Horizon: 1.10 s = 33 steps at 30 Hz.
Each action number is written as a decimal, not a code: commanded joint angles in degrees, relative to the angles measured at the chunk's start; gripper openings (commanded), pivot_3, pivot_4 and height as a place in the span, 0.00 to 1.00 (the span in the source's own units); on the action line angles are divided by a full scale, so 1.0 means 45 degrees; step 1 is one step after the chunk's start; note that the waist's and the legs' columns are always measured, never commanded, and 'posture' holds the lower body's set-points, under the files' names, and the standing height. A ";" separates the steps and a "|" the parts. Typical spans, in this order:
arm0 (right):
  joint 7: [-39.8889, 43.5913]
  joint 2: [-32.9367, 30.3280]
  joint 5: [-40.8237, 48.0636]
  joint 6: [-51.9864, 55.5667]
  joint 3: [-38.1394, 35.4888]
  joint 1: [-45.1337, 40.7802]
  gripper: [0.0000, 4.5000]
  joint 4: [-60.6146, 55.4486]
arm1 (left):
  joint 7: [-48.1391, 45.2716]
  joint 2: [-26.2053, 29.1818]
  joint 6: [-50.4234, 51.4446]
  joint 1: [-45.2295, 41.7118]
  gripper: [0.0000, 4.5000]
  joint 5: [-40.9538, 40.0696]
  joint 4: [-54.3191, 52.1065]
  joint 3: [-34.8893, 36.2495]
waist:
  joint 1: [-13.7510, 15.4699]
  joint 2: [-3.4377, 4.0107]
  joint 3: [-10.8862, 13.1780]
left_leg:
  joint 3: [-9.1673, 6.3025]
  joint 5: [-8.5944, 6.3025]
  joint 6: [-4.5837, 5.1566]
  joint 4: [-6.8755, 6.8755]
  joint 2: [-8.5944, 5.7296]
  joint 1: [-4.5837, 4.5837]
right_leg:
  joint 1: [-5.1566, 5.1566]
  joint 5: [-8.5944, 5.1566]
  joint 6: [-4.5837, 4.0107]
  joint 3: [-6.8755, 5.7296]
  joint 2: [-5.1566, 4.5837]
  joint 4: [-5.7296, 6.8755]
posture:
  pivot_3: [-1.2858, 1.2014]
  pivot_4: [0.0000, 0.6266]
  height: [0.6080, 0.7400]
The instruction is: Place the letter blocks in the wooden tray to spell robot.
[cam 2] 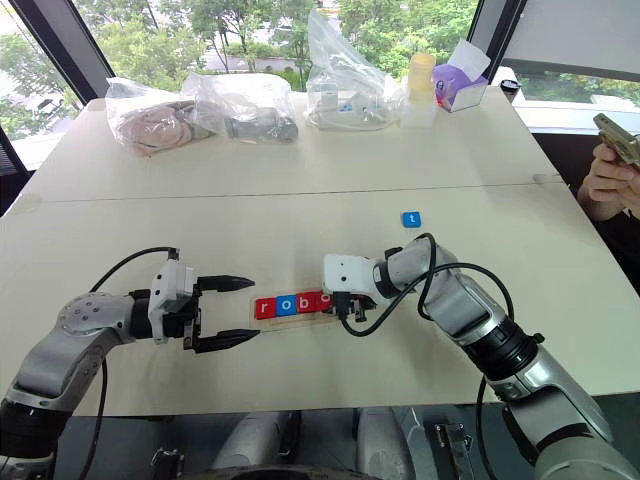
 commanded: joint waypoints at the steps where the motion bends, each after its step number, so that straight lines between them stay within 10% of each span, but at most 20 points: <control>1: 0.0024 -0.0037 -0.0181 0.0102 0.0141 -0.0127 0.54 0.0012 | 0.0051 0.0020 0.0010 -0.0097 1.00 -0.0232 -0.0440 0.0258 | -0.0004 0.0001 0.0000 | 0.0000 0.0000 0.0000 0.0000 0.0000 0.0000 | 0.0000 0.0000 0.0000 0.0000 0.0000 0.0000 | 0.52 0.24 1.00; 5: 0.0026 -0.0009 -0.0105 0.0227 0.0069 -0.0131 0.99 -0.0082 | 0.0036 0.0024 0.0009 -0.0133 1.00 -0.0224 -0.0414 0.0248 | 0.0001 0.0001 -0.0002 | 0.0000 0.0000 0.0000 -0.0002 -0.0001 0.0000 | 0.0000 0.0000 0.0000 0.0000 0.0000 -0.0001 | 0.52 0.24 1.00; 15: -0.1228 0.0752 0.1917 0.2630 -0.3007 -0.1337 0.99 -0.0015 | 0.0012 -0.0023 -0.0030 -0.0202 1.00 -0.0193 -0.0360 0.0185 | -0.0027 0.0003 -0.0001 | 0.0001 0.0000 0.0000 -0.0003 0.0000 -0.0001 | -0.0006 0.0005 -0.0008 0.0002 -0.0005 0.0000 | 0.52 0.24 1.00; 33: -1.1416 0.4313 0.1599 0.7256 -0.9427 -0.0918 0.99 0.1887 | -0.0073 -0.0273 0.0023 -0.0735 1.00 -0.0084 -0.0022 -0.0072 | -0.0098 0.0017 -0.0007 | 0.0030 0.0007 -0.0008 -0.0032 0.0006 -0.0010 | -0.0055 0.0025 -0.0020 0.0033 0.0007 0.0035 | 0.52 0.24 1.00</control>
